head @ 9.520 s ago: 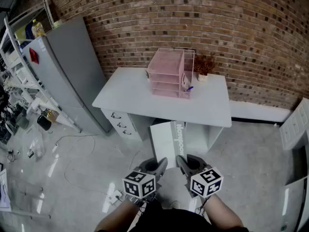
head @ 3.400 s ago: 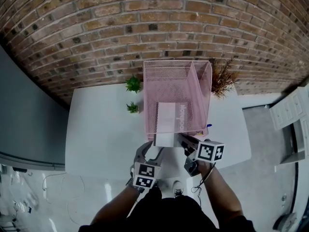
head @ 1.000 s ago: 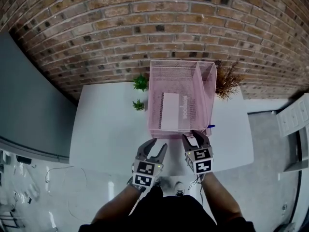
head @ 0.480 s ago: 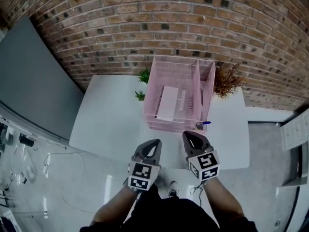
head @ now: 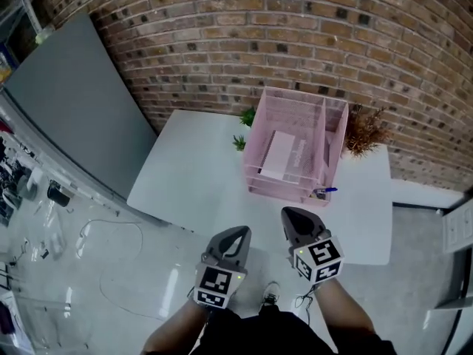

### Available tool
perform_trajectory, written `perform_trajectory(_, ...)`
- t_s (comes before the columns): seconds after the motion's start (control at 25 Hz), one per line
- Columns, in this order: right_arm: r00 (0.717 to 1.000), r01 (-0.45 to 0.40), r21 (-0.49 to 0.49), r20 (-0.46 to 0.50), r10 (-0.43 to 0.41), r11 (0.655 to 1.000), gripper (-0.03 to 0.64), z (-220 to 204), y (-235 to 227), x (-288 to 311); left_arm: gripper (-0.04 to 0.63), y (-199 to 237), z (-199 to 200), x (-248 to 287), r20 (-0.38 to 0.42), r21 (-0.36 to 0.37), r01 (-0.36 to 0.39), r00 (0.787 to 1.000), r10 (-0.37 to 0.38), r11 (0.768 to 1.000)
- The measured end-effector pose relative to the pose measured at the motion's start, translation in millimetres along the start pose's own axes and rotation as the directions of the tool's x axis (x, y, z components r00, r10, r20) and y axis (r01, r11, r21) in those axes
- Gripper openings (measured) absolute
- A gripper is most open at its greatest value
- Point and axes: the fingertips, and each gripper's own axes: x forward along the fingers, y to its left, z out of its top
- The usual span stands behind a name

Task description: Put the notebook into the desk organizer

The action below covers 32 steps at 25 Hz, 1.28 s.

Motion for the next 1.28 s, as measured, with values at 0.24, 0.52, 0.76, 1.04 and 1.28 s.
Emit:
perform_trajectory(0.24, 0.999, -0.025, 0.048, 0.032, 0.024, 0.999, 0.003, 5.8, 52.7, 8.1, 0.006, 25.6, -9.8, -48.2, 0.009, -0.028, -0.006, 1.0, 0.006, 1.0)
perform_trajectory(0.52, 0.997, 0.059, 0.065, 0.054, -0.063, 0.996, 0.003, 4.9, 138.9, 8.1, 0.006, 56.6, -28.2, -119.3, 0.027, 0.009, 0.107, 0.994, -0.107, 0.994)
perform_trajectory(0.76, 0.981, 0.177, 0.061, 0.073, -0.181, 0.982, 0.003, 0.8, 197.9, -23.7, 0.006, 58.2, -44.6, -171.4, 0.037, 0.028, 0.222, 0.974, -0.223, 0.975)
perform_trajectory(1.04, 0.947, 0.305, 0.059, 0.083, -0.31, 0.95, 0.003, -6.0, 228.7, -82.8, 0.006, 28.0, -51.9, -206.7, 0.049, 0.049, 0.327, 0.943, -0.329, 0.944)
perform_trajectory(1.28, 0.925, 0.368, 0.047, 0.088, -0.371, 0.929, 0.003, -7.8, 233.9, -138.1, 0.006, -16.4, -45.8, -220.5, 0.064, 0.051, 0.387, 0.919, -0.39, 0.921)
